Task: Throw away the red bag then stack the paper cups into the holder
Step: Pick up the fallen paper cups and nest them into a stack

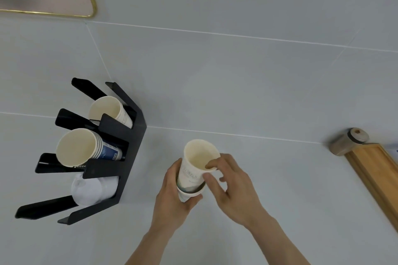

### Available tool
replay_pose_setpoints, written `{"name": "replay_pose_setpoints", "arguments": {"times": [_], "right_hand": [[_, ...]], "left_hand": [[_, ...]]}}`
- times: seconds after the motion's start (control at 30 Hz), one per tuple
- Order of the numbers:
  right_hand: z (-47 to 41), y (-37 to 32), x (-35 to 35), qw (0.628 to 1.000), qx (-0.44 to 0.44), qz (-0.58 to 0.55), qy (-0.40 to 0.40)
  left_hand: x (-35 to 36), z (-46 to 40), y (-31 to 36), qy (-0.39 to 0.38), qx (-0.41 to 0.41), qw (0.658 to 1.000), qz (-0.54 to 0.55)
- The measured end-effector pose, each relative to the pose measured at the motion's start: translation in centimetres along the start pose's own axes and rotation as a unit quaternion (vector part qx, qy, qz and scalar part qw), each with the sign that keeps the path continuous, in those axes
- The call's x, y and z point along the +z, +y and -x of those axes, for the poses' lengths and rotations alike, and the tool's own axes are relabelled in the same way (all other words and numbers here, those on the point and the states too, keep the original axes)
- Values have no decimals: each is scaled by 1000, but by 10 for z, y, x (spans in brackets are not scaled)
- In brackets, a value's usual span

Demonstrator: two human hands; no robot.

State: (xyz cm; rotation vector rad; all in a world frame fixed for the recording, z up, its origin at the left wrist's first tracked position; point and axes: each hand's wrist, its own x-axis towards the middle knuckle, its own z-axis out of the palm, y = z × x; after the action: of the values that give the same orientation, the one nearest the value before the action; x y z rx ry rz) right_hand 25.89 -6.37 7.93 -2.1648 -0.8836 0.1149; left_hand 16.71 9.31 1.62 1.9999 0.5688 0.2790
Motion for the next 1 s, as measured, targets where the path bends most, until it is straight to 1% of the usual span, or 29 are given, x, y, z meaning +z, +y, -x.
{"name": "replay_pose_setpoints", "arguments": {"times": [0.07,0.13,0.2,0.3,0.4,0.57,0.63,0.8,1.0], "right_hand": [[5,0,3,998,34,-54,-21],[7,-3,3,987,93,-125,-31],[3,-4,7,972,154,-178,-18],[-7,1,17,943,242,-230,2],[-14,1,23,919,299,-259,-12],[-16,5,20,876,354,-325,-24],[-16,6,17,865,366,-340,-30],[-19,3,14,853,387,-348,-35],[-19,-4,12,847,404,-344,-30]], "left_hand": [[-2,0,0,-19,-6,1000,15],[-7,0,-1,-55,-33,996,68],[-13,1,0,-71,-66,987,125],[-21,0,5,-57,-117,973,191],[-27,-4,6,-15,-145,970,197],[-32,-5,5,13,-178,962,208],[-33,-5,8,19,-193,957,217],[-37,-5,16,27,-210,954,212],[-44,-5,27,28,-239,946,219]]}}
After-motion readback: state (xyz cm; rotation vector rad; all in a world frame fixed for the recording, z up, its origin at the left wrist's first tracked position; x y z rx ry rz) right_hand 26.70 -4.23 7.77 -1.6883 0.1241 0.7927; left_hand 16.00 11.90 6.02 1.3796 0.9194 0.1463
